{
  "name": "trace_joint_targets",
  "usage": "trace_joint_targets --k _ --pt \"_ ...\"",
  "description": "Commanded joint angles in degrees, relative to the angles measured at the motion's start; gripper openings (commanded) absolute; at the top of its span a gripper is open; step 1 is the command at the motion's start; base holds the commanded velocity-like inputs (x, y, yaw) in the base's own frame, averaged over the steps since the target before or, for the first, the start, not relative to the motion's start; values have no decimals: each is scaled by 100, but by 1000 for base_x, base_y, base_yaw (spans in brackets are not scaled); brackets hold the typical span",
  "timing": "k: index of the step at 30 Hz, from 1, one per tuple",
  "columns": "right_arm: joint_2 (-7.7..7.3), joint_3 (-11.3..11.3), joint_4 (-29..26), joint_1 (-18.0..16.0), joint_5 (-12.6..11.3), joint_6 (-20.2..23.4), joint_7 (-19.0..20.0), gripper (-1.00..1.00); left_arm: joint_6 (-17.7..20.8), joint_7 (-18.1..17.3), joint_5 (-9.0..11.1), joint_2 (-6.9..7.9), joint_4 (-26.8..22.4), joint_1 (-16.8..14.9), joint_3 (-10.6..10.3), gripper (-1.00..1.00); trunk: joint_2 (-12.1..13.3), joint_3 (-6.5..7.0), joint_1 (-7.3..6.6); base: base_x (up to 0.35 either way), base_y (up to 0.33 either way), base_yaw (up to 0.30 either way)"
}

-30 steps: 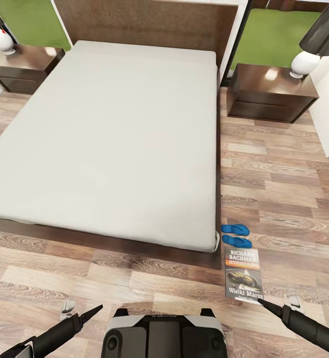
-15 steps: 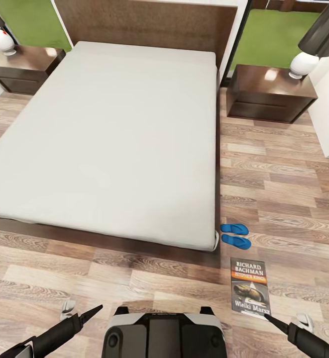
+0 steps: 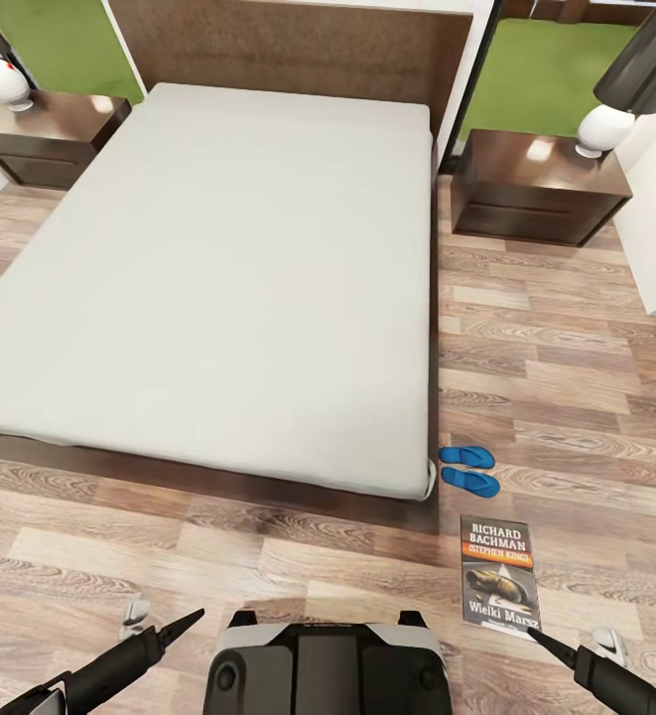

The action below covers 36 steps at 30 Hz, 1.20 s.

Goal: In the bedroom, move the book from the bed onto either nightstand, and place the two sandals side by side next to the bed.

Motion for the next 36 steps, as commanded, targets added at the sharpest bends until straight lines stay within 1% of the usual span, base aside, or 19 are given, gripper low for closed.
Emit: trace_joint_targets --k 1,26,30,36 --pt "-1 -9 0 -2 -7 44 19 -100 23 -19 -27 1 3 -2 36 100 -8 -6 3 0 0 0" --pt "-1 -9 0 -3 -7 37 40 -100 23 -17 -27 2 3 -2 36 100 -8 -2 3 0 0 2" --pt "-1 -9 -4 -3 -7 42 46 -100 23 -14 -27 2 3 -4 35 100 -8 17 3 0 0 114" --pt "-1 -9 -5 -3 -7 44 48 -100 23 -9 -27 -4 3 -3 29 100 -8 24 3 0 0 242"
